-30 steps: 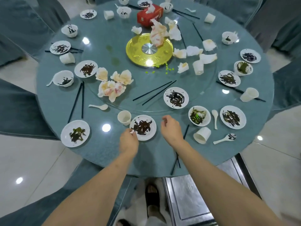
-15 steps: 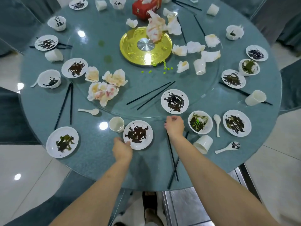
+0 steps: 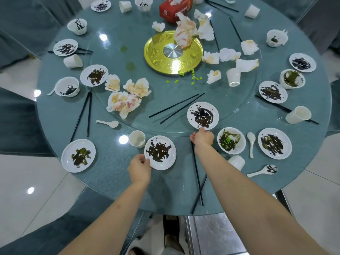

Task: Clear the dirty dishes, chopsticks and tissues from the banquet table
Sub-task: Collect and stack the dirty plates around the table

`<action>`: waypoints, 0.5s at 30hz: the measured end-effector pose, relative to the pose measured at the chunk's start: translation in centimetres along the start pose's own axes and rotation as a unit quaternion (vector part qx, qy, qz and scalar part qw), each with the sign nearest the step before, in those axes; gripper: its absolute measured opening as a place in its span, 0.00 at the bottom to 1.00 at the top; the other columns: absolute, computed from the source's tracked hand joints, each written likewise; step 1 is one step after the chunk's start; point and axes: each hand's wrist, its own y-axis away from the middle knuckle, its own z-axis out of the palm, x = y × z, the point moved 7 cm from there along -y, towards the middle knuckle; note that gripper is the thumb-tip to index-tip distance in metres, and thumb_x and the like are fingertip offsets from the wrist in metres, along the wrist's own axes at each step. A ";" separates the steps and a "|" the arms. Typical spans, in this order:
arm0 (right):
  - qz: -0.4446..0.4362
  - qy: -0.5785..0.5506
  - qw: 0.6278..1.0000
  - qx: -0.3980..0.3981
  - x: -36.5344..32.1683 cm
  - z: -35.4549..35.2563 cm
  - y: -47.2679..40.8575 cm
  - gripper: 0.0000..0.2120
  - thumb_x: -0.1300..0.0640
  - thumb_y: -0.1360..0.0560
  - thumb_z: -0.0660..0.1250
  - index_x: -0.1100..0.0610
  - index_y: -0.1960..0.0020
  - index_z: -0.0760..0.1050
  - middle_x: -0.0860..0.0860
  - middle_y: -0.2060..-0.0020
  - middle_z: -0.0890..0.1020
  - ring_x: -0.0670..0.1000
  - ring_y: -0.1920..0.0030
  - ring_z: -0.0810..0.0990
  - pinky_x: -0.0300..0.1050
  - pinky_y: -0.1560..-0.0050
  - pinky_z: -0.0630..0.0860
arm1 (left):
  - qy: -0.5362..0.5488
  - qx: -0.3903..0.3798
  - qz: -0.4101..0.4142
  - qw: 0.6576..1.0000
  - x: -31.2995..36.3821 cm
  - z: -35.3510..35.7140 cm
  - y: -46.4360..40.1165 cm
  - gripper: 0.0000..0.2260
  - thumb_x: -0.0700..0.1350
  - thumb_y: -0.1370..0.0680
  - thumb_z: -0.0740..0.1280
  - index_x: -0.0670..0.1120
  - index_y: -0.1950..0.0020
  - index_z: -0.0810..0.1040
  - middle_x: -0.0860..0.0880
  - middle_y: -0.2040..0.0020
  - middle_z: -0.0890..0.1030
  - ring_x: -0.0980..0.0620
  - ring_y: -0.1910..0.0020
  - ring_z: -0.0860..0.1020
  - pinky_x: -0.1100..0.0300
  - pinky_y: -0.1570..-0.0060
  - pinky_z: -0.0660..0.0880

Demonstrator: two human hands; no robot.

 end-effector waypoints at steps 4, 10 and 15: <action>0.009 -0.009 1.000 0.012 -0.5 -0.1 0.1 0.08 0.63 0.18 0.59 0.67 0.46 0.75 0.59 0.64 0.80 0.54 0.71 0.76 0.41 0.76 0.76 | 0.020 0.006 0.008 1.000 0.3 -0.7 0.7 0.07 0.39 0.21 0.68 0.52 0.50 0.80 0.51 0.55 0.84 0.47 0.54 0.84 0.43 0.47 0.82; 0.025 -0.038 0.999 0.003 0.0 -0.7 1.6 0.06 0.68 0.20 0.58 0.67 0.48 0.74 0.59 0.64 0.82 0.54 0.69 0.81 0.45 0.68 0.80 | 0.058 0.013 0.016 0.998 1.3 -2.0 2.1 0.10 0.39 0.22 0.68 0.56 0.55 0.79 0.48 0.54 0.85 0.45 0.52 0.85 0.43 0.45 0.82; -0.002 -0.052 0.998 -0.038 0.6 -1.4 4.4 0.08 0.66 0.21 0.58 0.67 0.49 0.76 0.59 0.64 0.83 0.55 0.66 0.82 0.44 0.68 0.79 | 0.133 -0.009 -0.002 0.991 1.7 -2.3 3.4 0.05 0.37 0.20 0.68 0.45 0.48 0.82 0.45 0.53 0.85 0.47 0.54 0.85 0.45 0.45 0.82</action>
